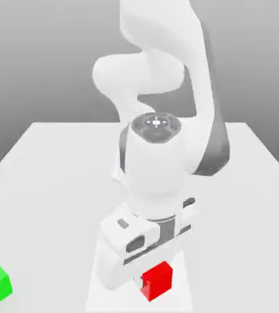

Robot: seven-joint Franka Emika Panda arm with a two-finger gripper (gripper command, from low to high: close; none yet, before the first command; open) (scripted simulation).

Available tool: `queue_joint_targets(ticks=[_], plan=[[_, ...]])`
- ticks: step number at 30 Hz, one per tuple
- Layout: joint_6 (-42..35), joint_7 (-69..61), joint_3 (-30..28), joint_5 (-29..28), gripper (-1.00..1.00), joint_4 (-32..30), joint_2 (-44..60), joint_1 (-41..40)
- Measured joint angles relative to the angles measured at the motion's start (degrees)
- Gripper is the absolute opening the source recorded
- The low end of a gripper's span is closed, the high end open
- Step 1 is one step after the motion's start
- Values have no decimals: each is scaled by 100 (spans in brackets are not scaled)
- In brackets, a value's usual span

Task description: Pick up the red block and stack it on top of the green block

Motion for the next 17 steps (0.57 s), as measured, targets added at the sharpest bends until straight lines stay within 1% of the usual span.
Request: queue_joint_targets(ticks=[9,11,13,14,17], plan=[[-641,-879,-1063,441,-100,685,134,-1482],[-470,-1121,-1068,682,-100,813,437,-1764],[-153,-1326,-912,948,-100,868,830,-1958],[-54,-1390,-862,1032,100,882,953,-2009],[-54,-1390,-862,1032,100,882,953,-2009]])
